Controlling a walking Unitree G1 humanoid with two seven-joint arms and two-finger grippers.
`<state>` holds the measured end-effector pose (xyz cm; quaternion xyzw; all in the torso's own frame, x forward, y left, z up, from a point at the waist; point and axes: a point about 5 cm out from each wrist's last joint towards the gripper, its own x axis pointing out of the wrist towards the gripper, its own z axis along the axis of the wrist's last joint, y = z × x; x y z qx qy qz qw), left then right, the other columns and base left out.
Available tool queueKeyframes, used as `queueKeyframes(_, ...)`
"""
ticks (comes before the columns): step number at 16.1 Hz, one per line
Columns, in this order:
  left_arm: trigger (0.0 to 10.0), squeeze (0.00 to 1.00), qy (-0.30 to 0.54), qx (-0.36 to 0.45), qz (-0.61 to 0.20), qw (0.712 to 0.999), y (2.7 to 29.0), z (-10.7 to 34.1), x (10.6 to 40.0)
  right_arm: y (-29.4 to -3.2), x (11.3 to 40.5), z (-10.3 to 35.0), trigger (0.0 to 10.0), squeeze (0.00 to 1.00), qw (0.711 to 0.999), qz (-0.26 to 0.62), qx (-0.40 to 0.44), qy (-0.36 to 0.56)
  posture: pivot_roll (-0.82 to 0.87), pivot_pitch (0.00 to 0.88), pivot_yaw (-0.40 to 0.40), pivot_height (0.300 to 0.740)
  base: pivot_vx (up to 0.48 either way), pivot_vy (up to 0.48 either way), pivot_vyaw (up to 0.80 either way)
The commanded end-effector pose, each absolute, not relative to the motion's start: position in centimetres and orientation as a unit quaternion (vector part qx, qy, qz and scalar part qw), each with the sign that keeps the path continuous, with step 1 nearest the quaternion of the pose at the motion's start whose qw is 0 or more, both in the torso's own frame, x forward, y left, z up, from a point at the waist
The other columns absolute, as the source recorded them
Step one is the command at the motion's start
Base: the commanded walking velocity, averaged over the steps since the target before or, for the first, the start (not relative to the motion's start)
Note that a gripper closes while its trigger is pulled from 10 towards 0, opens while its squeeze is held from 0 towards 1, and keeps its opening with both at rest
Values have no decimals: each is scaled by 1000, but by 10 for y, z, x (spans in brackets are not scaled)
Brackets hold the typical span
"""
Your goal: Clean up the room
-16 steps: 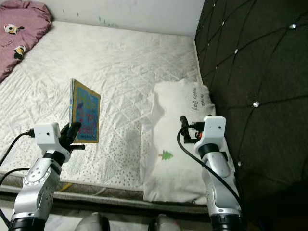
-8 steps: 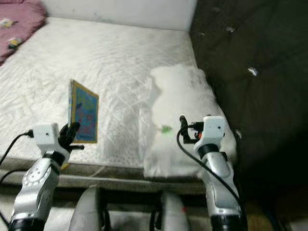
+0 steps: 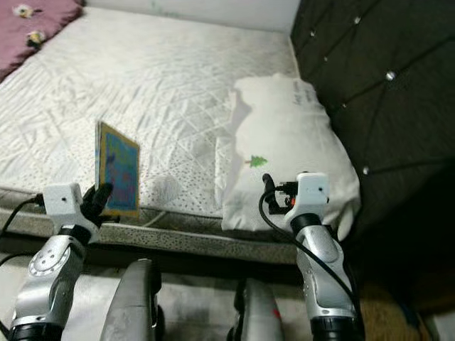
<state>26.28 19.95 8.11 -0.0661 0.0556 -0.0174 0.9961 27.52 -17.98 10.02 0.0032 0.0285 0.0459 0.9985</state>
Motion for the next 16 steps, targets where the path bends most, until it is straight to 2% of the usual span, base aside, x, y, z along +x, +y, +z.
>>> queueKeyframes(1, 10000, 0, 24, -67, -38, 997, 192, 94, 267, -182, 277, 104, 10000, 0, 999, 43, 0, 23, -22, 92, -77, 627, 0, 0, 0)
queueKeyframes(3, 10000, 0, 22, -67, -40, 997, 193, 95, 267, -182, 277, 105, 10000, 0, 999, 43, 0, 24, -25, 99, -78, 627, 0, 0, 0)
queueKeyframes(16, 10000, 0, 23, -71, -48, 996, 192, 95, 268, -181, 279, 106, 10000, 0, 999, 47, -5, 24, -28, 107, -83, 627, 305, 0, 0)
